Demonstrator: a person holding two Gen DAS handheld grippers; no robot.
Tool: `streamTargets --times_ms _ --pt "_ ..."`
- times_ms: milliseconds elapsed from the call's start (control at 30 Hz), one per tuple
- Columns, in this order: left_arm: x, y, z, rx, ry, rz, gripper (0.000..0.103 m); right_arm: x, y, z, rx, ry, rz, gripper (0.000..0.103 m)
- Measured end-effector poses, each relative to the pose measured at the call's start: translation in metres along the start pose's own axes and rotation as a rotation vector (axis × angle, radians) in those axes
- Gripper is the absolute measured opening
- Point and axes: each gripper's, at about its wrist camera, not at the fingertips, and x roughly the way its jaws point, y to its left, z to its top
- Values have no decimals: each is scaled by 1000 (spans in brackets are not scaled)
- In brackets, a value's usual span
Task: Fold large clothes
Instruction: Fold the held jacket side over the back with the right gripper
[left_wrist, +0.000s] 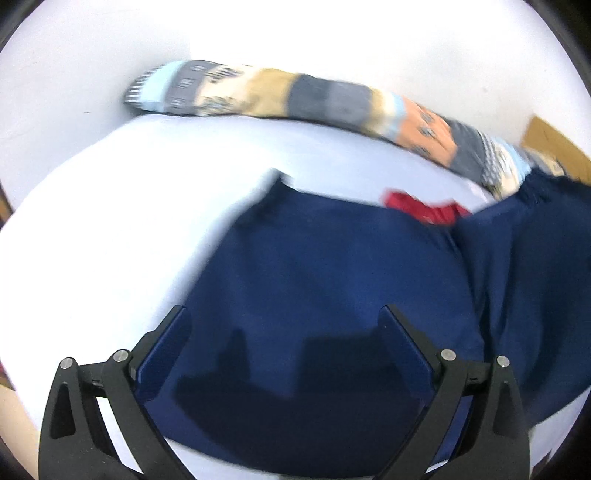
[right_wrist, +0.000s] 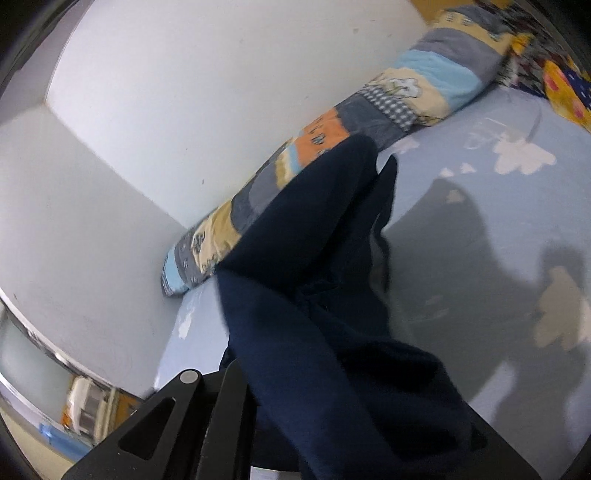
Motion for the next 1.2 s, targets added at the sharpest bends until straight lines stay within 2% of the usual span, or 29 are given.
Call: streamTargets --times_ms 67,200,267,300,400,500,633,700,767,833,900,1000,1067,1167,1200 --pt "-14 42 18 2 -26 18 101 18 34 -12 -63 24 -16 13" --pt "-22 112 30 -8 -66 100 101 64 90 -49 -176 79 -37 13" --pt "-10 144 26 -61 -20 122 101 91 115 -76 -242 117 -48 13" --pt "1 159 22 -94 28 118 101 108 126 -93 -283 134 -59 13" --pt "20 177 17 -129 106 99 101 156 146 -141 -413 192 -97 13" --pt "20 188 21 -143 99 99 101 183 146 -168 -423 236 -134 13" --pt "12 200 30 -194 65 80 101 169 159 -160 -402 190 -103 13" --pt "11 198 32 -211 65 65 101 161 173 -157 -436 171 -94 13" --pt "12 198 34 -229 69 58 101 161 184 -168 -496 175 -99 12" --pt "13 200 34 -237 80 48 101 180 185 -194 -567 230 -166 13" --pt "16 199 33 -231 89 42 101 195 177 -218 -645 282 -239 20" --pt "15 198 33 -217 92 29 101 186 188 -236 -811 249 -286 26" --pt "14 198 34 -209 85 30 101 176 190 -233 -812 275 -258 36" --pt "11 198 37 -221 75 -6 101 145 185 -227 -773 341 -111 45" --pt "9 197 38 -222 70 -31 101 129 181 -228 -766 362 -56 46"
